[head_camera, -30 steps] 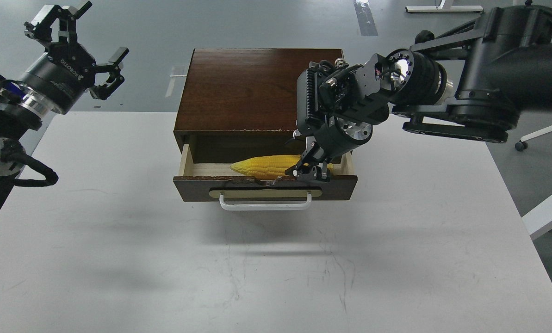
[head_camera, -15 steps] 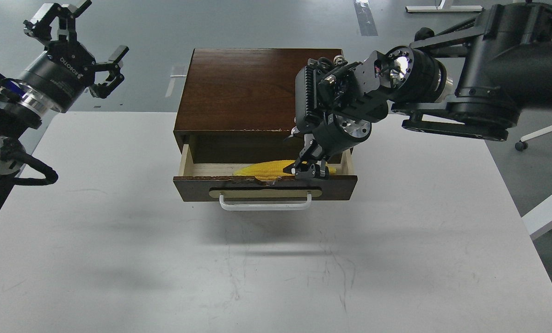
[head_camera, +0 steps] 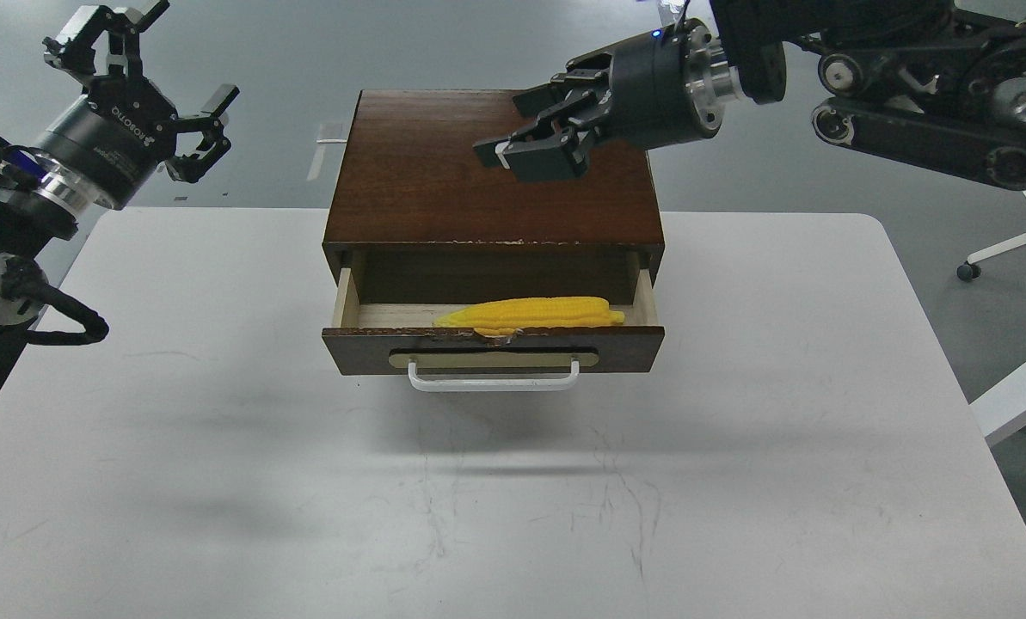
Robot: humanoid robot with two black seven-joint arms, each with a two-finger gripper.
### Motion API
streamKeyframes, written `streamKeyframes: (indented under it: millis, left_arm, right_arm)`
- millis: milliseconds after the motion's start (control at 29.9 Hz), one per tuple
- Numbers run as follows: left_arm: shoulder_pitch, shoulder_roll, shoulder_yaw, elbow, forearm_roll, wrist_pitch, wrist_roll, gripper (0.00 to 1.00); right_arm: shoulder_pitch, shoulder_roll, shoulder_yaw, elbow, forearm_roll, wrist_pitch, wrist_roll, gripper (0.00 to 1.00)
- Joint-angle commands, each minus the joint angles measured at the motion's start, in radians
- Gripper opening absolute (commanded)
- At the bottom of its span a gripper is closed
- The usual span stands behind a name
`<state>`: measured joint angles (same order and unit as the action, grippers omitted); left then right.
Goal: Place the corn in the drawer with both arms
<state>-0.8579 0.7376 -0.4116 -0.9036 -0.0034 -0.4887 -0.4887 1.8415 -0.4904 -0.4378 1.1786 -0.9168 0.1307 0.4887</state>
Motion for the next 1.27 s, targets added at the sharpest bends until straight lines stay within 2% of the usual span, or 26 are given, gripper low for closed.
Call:
streamKeyframes:
  millis: [0, 134, 267, 401, 568, 902, 1236]
  left_arm:
    - [0.000, -0.004, 0.002, -0.001, 0.000, 0.000, 0.000, 0.98]
    - [0.002, -0.007, 0.010, 0.000, 0.005, 0.000, 0.000, 0.98]
    - [0.008, -0.014, 0.013, -0.003, 0.011, 0.000, 0.000, 0.98]
    - [0.019, -0.023, 0.017, -0.004, 0.040, 0.000, 0.000, 0.98]
    - [0.028, -0.049, 0.017, -0.004, 0.049, 0.000, 0.000, 0.98]
    - [0.036, -0.087, 0.014, 0.008, 0.051, 0.000, 0.000, 0.98]
    - [0.050, -0.122, 0.008, 0.028, 0.052, 0.000, 0.000, 0.98]
  right_arm:
    - [-0.094, -0.075, 0.080, -0.007, 0.212, -0.003, 0.000, 0.76]
    - [-0.289, -0.155, 0.201, -0.011, 0.320, -0.006, 0.000, 0.83]
    - [-0.509, -0.166, 0.376, -0.045, 0.421, -0.008, 0.000, 0.95]
    - [-0.737, -0.151, 0.610, -0.086, 0.648, -0.008, 0.000, 0.96]
    - [-0.870, -0.100, 0.764, -0.146, 0.759, -0.008, 0.000, 0.97]
    - [-1.065, -0.036, 0.866, -0.198, 0.862, -0.003, 0.000, 0.99]
    - [-1.116, 0.004, 0.866, -0.198, 0.852, 0.001, 0.000, 1.00]
